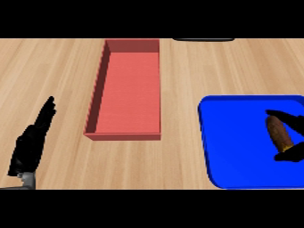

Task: Pick the sweet potato from the tray and place it in the cardboard box

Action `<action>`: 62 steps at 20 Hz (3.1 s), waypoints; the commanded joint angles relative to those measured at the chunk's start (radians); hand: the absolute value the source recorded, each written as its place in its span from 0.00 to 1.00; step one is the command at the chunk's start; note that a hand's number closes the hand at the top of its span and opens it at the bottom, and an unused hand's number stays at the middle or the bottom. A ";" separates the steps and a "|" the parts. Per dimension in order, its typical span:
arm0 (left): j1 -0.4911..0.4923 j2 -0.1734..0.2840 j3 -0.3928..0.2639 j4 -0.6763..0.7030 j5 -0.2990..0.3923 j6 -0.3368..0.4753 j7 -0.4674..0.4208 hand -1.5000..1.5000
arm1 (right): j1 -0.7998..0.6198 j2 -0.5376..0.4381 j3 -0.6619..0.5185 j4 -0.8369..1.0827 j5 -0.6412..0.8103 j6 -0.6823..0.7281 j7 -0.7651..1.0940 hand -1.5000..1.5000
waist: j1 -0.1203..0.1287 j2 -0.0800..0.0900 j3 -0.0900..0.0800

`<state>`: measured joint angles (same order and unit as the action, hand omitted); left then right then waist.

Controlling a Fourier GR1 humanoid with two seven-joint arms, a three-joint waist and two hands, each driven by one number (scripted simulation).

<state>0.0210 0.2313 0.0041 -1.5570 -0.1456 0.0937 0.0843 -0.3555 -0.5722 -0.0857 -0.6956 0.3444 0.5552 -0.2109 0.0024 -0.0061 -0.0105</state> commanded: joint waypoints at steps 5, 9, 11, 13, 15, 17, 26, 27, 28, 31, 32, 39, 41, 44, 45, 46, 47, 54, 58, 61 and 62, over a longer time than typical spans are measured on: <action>0.018 -0.002 0.027 0.017 -0.008 -0.020 -0.038 0.50 | 0.091 0.024 -0.015 -0.067 0.053 -0.161 -0.064 1.00 | -0.003 0.006 0.010; 0.014 -0.019 0.022 -0.047 -0.022 -0.014 0.026 0.50 | 0.036 0.023 -0.037 -0.045 0.084 -0.231 -0.046 1.00 | 0.002 0.006 0.011; -0.015 -0.028 0.018 0.001 -0.037 -0.021 0.008 0.50 | 0.001 0.038 -0.052 0.008 0.095 -0.272 -0.069 1.00 | 0.003 0.007 0.011; -0.016 -0.017 0.028 0.022 -0.033 -0.005 0.010 0.50 | 0.060 0.160 0.024 -0.190 0.179 -0.476 0.215 1.00 | -0.026 -0.005 0.005; 0.007 -0.007 0.030 0.004 -0.030 -0.012 0.011 0.50 | 0.067 0.176 0.068 -0.194 0.282 -0.585 0.345 1.00 | -0.020 -0.015 -0.001; 0.007 -0.007 0.032 0.005 -0.031 -0.009 0.020 0.50 | 0.083 0.165 0.087 -0.206 0.352 -0.648 0.440 1.00 | -0.036 -0.025 -0.009; -0.001 -0.008 0.037 0.006 -0.026 -0.010 0.036 0.50 | 0.050 0.394 0.292 -0.443 0.686 -0.829 0.953 1.00 | -0.044 -0.029 -0.004; 0.027 -0.002 0.037 -0.002 -0.028 -0.015 0.020 0.50 | 0.076 0.424 0.324 -0.477 0.725 -0.835 1.004 1.00 | -0.043 -0.033 -0.003; 0.019 -0.026 0.034 0.008 -0.032 0.008 0.020 0.50 | 0.054 0.451 0.338 -0.533 0.744 -0.824 1.055 1.00 | -0.054 -0.034 -0.003; 0.027 -0.005 0.041 0.016 -0.018 -0.022 -0.003 0.50 | 0.007 0.564 0.434 -0.692 0.830 -0.856 1.166 1.00 | -0.035 -0.026 0.003; -0.005 -0.021 0.033 0.023 -0.034 0.001 0.017 0.50 | -0.008 0.566 0.471 -0.755 0.859 -0.844 1.192 1.00 | -0.048 -0.025 0.004; -0.041 0.000 0.042 0.016 -0.013 -0.038 0.025 0.50 | -0.134 0.571 0.746 -1.045 0.977 -0.755 1.503 1.00 | -0.005 -0.005 0.009; 0.001 -0.006 0.030 -0.009 -0.017 -0.042 0.006 0.50 | -0.216 0.571 0.762 -1.067 0.974 -0.700 1.560 1.00 | 0.007 0.000 0.009; -0.051 -0.022 0.005 -0.013 -0.048 -0.025 0.059 0.50 | -0.411 0.571 0.747 -0.980 0.896 -0.652 1.643 1.00 | 0.021 0.004 0.009; 0.005 -0.021 0.002 -0.043 -0.042 -0.031 0.026 0.50 | -0.394 0.571 0.758 -1.013 0.912 -0.645 1.673 1.00 | 0.020 0.001 0.009; -0.043 -0.007 0.034 0.032 -0.023 -0.046 0.006 0.50 | -0.470 0.571 0.700 -0.917 0.863 -0.691 1.630 1.00 | 0.024 0.007 0.009; 0.003 -0.045 -0.004 0.026 -0.046 -0.024 -0.048 0.50 | -0.466 0.571 0.713 -0.919 0.857 -0.677 1.642 1.00 | 0.023 0.006 0.009; -0.060 -0.015 0.014 0.010 -0.040 -0.045 0.024 0.50 | -0.643 0.572 0.590 -0.611 0.729 -0.773 1.580 1.00 | 0.049 0.013 0.009; -0.038 -0.043 -0.012 -0.002 -0.047 -0.037 0.006 0.50 | -0.713 0.572 0.519 -0.439 0.652 -0.835 1.507 1.00 | 0.063 0.018 0.009; -0.060 -0.022 0.010 0.002 -0.023 -0.064 0.008 0.50 | -0.736 0.572 0.485 -0.294 0.592 -0.895 1.425 1.00 | 0.076 0.024 0.009; -0.083 -0.017 0.018 0.062 -0.032 -0.062 -0.027 0.50 | -0.761 0.572 0.515 -0.283 0.555 -0.891 1.462 1.00 | 0.069 0.024 0.008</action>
<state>-0.0506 0.2018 0.0093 -1.5350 -0.1826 0.0456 0.0986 -1.0610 -0.0095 0.4360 -1.1176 0.9756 -0.2356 1.1337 0.0624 0.0128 -0.0017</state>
